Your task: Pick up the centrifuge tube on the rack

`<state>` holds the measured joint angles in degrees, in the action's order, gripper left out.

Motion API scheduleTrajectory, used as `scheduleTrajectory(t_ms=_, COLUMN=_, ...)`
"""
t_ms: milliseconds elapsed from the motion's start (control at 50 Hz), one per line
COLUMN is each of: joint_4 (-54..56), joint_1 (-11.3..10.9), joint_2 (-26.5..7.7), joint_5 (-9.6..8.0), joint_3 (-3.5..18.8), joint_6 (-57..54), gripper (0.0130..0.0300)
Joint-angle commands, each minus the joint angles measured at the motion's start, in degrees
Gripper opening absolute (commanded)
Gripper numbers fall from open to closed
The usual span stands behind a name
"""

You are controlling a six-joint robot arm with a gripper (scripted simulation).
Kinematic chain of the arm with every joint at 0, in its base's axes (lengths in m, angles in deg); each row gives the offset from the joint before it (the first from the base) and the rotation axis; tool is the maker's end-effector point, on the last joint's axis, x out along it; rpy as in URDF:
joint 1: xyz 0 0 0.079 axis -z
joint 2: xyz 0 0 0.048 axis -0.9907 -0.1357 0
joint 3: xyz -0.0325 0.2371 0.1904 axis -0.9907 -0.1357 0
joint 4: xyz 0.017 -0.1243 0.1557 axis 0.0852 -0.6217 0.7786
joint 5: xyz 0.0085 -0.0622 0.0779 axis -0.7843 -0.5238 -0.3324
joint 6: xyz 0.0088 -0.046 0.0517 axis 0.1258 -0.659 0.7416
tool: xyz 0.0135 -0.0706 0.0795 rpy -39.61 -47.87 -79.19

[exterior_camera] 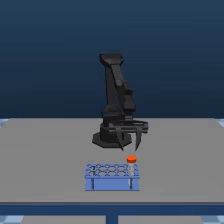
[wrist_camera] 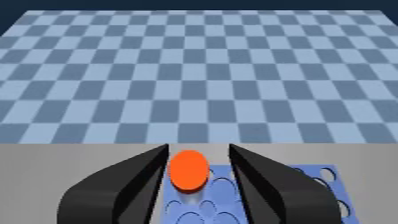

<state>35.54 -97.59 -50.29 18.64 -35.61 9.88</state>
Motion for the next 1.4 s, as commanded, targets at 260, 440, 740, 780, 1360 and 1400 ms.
scheduleTrajectory(t_ms=260, joint_4=7.7, joint_1=-0.8, joint_2=-2.5, joint_5=-0.33, joint_3=2.8, joint_6=-7.3, gripper=0.03)
scheduleTrajectory(t_ms=440, joint_4=9.1, joint_1=-0.9, joint_2=-3.1, joint_5=-0.36, joint_3=3.4, joint_6=-8.4, gripper=0.03)
scheduleTrajectory(t_ms=740, joint_4=8.9, joint_1=-1.0, joint_2=-3.6, joint_5=-0.3, joint_3=3.6, joint_6=-8.0, gripper=0.03)
scheduleTrajectory(t_ms=780, joint_4=8.4, joint_1=-1.0, joint_2=-3.6, joint_5=-0.27, joint_3=3.5, joint_6=-7.6, gripper=0.03)
scheduleTrajectory(t_ms=1360, joint_4=-1.7, joint_1=-0.9, joint_2=-4.7, joint_5=0.61, joint_3=2.0, joint_6=2.7, gripper=0.03)
scheduleTrajectory(t_ms=1400, joint_4=-1.7, joint_1=-0.9, joint_2=-4.7, joint_5=0.61, joint_3=2.0, joint_6=2.7, gripper=0.03)
